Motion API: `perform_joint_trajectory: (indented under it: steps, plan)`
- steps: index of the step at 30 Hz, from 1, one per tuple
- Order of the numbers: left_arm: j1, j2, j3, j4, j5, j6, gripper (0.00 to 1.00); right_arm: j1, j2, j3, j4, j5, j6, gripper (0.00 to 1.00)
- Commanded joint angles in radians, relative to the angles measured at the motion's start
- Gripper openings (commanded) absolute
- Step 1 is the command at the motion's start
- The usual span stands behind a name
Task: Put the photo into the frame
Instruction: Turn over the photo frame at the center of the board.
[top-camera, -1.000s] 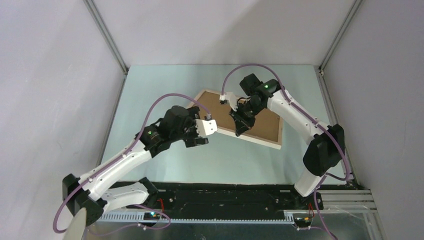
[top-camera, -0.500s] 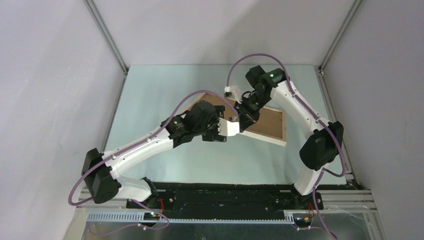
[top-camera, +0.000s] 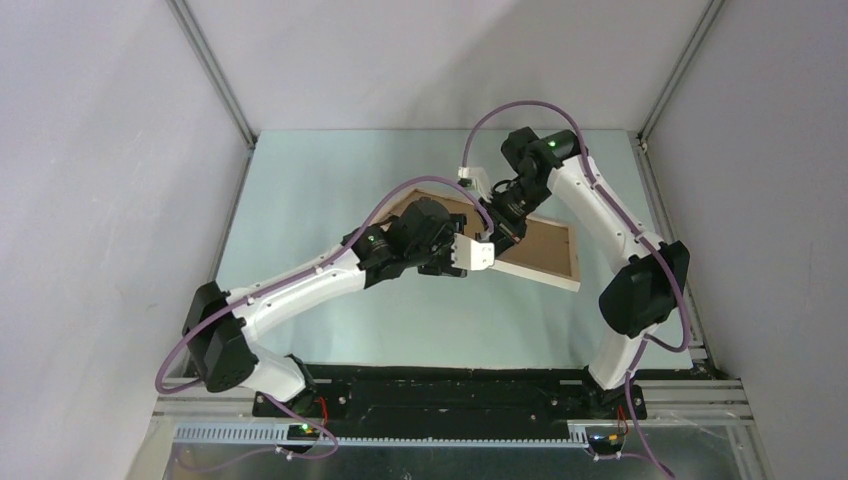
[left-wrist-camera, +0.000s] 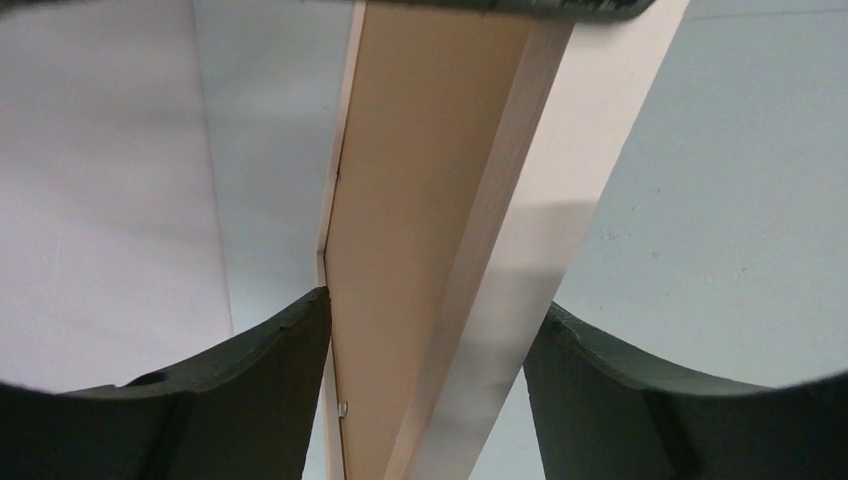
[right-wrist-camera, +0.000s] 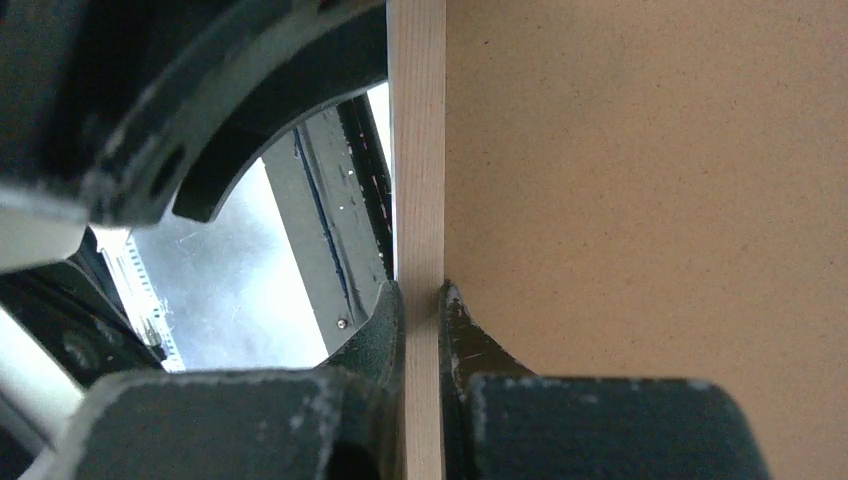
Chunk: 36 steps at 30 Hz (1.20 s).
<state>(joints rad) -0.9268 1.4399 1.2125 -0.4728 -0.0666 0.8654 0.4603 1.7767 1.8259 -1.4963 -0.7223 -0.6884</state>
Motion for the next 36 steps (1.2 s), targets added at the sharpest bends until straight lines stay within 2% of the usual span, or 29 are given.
perform_joint_trajectory:
  steps: [1, 9, 13, 15, 16, 20, 26, 29, 34, 36]
  plan:
    - [-0.031, 0.016, 0.055, 0.029, -0.002, 0.007, 0.71, -0.018, 0.000, 0.065, -0.041, -0.075, -0.013, 0.00]
    - [-0.074, 0.067, 0.083, 0.029, -0.041, 0.008, 0.67, -0.031, 0.006, 0.073, -0.048, -0.086, -0.018, 0.00]
    - [-0.082, 0.088, 0.097, 0.028, -0.049, 0.009, 0.61, -0.036, 0.006, 0.072, -0.052, -0.091, -0.022, 0.00]
    - [-0.083, 0.098, 0.106, 0.028, -0.054, 0.011, 0.56, -0.039, 0.005, 0.072, -0.054, -0.092, -0.023, 0.00]
    - [-0.084, 0.105, 0.112, 0.028, -0.059, 0.010, 0.48, -0.040, 0.002, 0.071, -0.056, -0.091, -0.023, 0.00]
    - [-0.085, 0.106, 0.112, 0.028, -0.057, 0.006, 0.28, -0.044, -0.004, 0.069, -0.056, -0.086, -0.022, 0.00]
    - [-0.088, 0.097, 0.112, 0.021, -0.065, -0.002, 0.08, -0.049, -0.013, 0.081, -0.056, -0.075, -0.006, 0.01]
    - [-0.089, 0.088, 0.110, 0.015, -0.074, -0.002, 0.01, -0.060, -0.021, 0.089, -0.055, -0.071, 0.010, 0.10]
    - [-0.091, 0.068, 0.107, -0.008, -0.084, -0.007, 0.00, -0.096, -0.053, 0.093, -0.019, -0.054, 0.059, 0.44]
    - [-0.090, 0.058, 0.115, -0.028, -0.083, -0.013, 0.00, -0.121, -0.071, 0.100, 0.006, -0.050, 0.084, 0.51]
